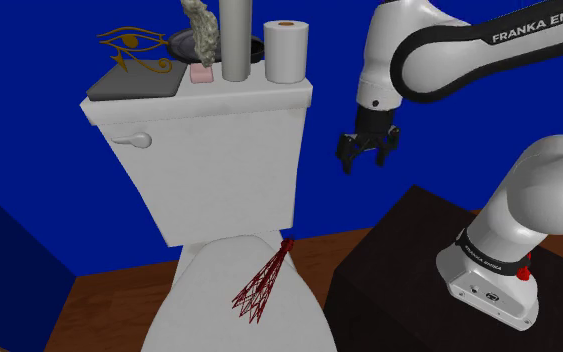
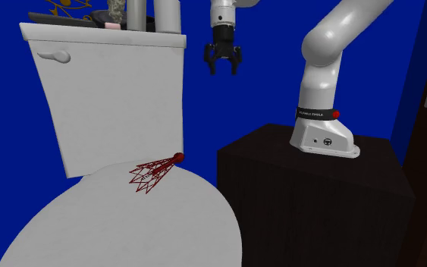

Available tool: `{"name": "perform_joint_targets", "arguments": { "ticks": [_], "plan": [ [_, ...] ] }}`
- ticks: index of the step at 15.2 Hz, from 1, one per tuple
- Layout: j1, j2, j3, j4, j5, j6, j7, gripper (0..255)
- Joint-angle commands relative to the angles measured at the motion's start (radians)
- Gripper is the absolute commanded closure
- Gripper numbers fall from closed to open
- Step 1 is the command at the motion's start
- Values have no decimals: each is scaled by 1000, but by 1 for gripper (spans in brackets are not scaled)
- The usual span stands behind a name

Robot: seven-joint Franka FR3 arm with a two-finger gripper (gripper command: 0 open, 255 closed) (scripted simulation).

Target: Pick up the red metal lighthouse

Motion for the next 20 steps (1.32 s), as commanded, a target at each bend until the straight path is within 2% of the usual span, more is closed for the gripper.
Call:
{"name": "perform_joint_targets", "arguments": {
  "ticks": [1,7,12,15,17,20],
  "plan": [
    [11,46,43,-27,50,79,69,0],
    [25,252,160,-38,166,316,251,0],
    [15,480,252,3,207,530,411,0],
    [6,635,292,47,178,657,529,0],
    [10,741,298,82,128,737,624,0],
    [55,894,261,146,35,841,774,0]
  ]
}}
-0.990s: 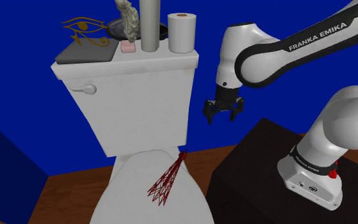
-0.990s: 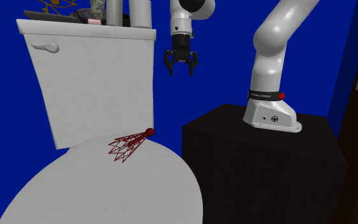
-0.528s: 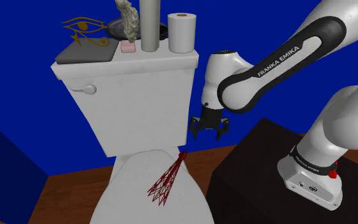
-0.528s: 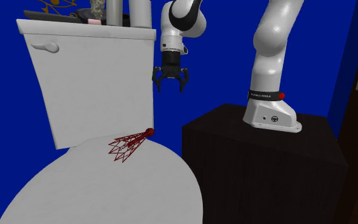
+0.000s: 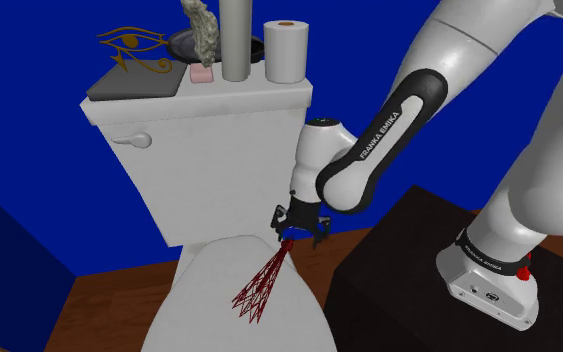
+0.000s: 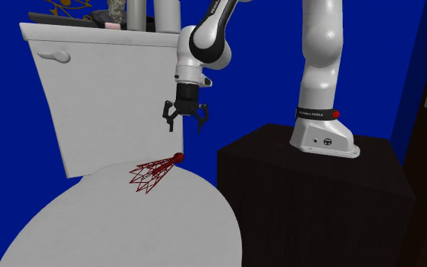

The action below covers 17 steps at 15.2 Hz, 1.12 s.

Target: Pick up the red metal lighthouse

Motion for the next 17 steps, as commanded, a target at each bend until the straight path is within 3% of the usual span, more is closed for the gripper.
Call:
{"name": "perform_joint_targets", "arguments": {
  "ticks": [1,6,16,17],
  "plan": [
    [39,115,-41,50,-67,76,99,0],
    [175,327,-155,198,-100,182,250,0],
    [208,448,-192,240,-116,261,239,0],
    [207,450,-192,239,-116,263,238,255]
  ]
}}
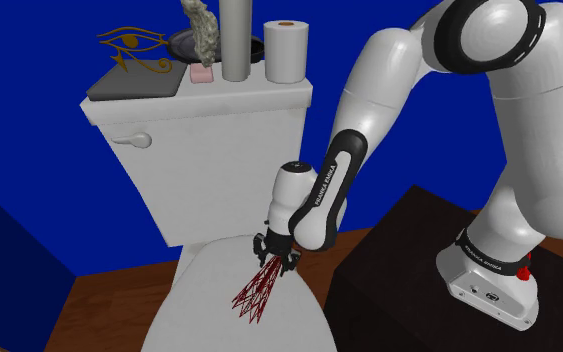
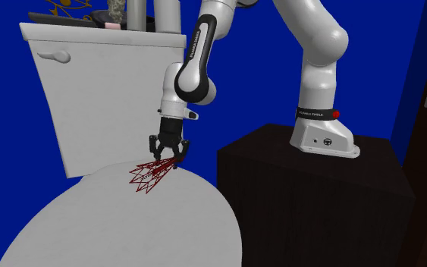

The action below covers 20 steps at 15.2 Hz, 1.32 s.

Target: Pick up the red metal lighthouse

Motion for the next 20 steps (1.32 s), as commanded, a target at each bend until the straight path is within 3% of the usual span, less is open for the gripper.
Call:
{"name": "perform_joint_targets", "arguments": {
  "ticks": [1,9,20],
  "plan": [
    [1,4,-1,2,-1,2,0,255],
    [2,2,-1,2,0,1,1,255],
    [-42,-167,51,-49,28,-115,15,255]
  ]
}}
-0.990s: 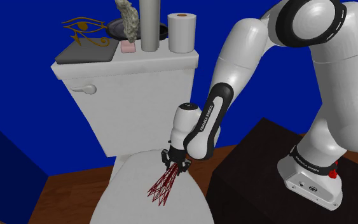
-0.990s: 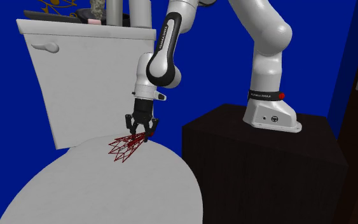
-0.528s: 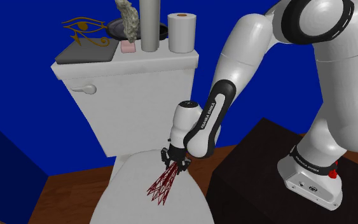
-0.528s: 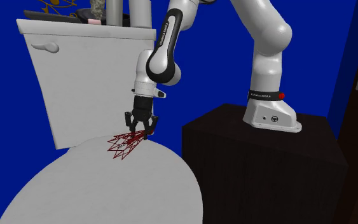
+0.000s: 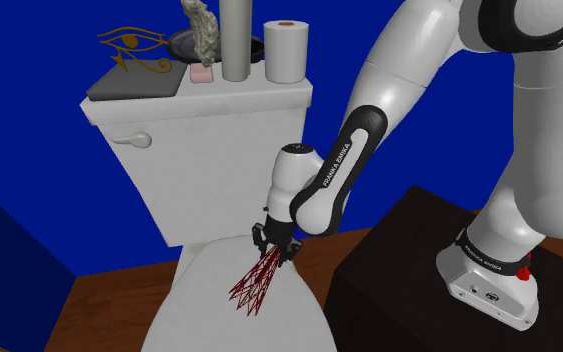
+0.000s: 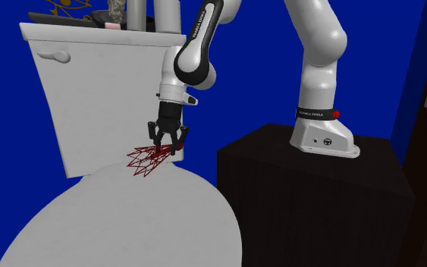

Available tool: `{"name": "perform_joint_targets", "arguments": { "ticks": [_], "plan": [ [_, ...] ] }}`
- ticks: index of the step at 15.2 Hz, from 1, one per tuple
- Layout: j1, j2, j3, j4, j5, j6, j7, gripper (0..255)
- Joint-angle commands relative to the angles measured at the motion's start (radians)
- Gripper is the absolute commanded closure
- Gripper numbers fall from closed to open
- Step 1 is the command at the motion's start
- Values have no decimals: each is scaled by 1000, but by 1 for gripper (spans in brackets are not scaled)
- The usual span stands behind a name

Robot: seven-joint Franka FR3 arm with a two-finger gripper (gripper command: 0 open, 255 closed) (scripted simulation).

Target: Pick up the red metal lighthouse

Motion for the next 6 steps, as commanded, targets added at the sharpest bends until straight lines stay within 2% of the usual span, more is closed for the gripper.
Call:
{"name": "perform_joint_targets", "arguments": {
  "ticks": [1,6],
  "plan": [
    [-11,-32,11,-7,7,-25,0,255],
    [-25,-79,28,-16,19,-62,1,255]
  ]
}}
